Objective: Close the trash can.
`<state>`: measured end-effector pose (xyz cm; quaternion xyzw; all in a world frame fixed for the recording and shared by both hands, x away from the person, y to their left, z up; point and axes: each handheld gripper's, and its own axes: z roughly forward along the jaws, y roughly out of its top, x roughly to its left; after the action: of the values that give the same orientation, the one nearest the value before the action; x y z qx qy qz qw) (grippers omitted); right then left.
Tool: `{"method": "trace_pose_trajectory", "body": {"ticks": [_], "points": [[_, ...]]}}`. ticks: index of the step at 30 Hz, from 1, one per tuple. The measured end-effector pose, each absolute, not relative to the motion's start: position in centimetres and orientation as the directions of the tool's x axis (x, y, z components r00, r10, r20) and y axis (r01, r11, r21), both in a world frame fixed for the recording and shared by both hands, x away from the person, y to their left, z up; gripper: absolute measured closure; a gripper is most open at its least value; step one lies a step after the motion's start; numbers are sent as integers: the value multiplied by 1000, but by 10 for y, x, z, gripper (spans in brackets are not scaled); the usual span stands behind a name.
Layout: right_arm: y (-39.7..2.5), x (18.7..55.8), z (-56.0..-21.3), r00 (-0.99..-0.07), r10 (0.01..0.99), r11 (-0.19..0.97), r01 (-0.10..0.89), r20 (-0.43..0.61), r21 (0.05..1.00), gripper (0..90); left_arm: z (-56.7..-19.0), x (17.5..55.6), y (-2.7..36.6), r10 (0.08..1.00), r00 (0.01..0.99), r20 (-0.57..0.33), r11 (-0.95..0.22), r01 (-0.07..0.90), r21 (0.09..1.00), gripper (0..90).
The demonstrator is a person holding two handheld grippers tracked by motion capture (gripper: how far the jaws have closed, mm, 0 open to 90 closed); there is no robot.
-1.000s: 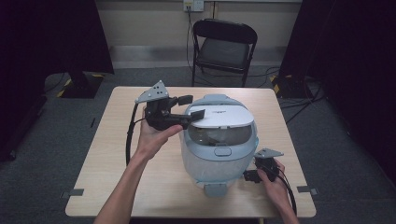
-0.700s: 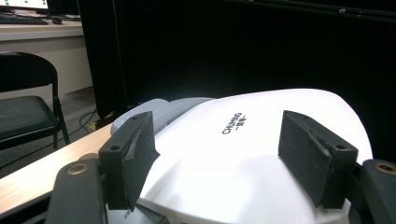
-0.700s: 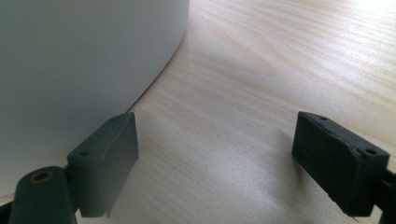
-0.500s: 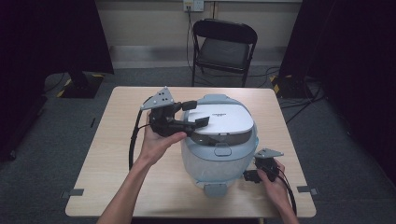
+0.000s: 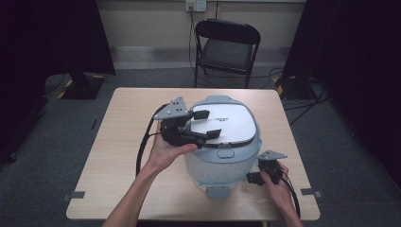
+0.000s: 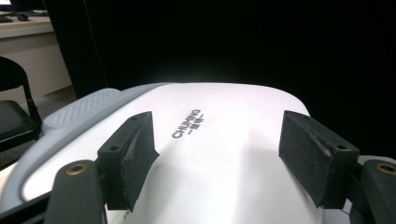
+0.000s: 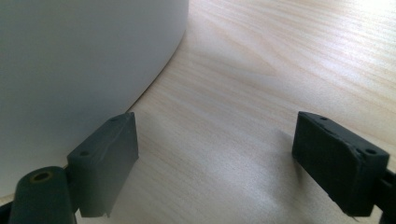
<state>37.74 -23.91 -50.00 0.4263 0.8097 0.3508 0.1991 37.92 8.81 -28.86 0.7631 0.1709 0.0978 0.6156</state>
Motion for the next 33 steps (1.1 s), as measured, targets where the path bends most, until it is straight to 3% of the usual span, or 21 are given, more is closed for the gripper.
{"method": "trace_pose_trajectory", "body": {"ticks": [33], "points": [[-238,376,-500,-553,833,384,558,-15,736,134,-290,369,77,392,919,51,-308,79,948,299]]}}
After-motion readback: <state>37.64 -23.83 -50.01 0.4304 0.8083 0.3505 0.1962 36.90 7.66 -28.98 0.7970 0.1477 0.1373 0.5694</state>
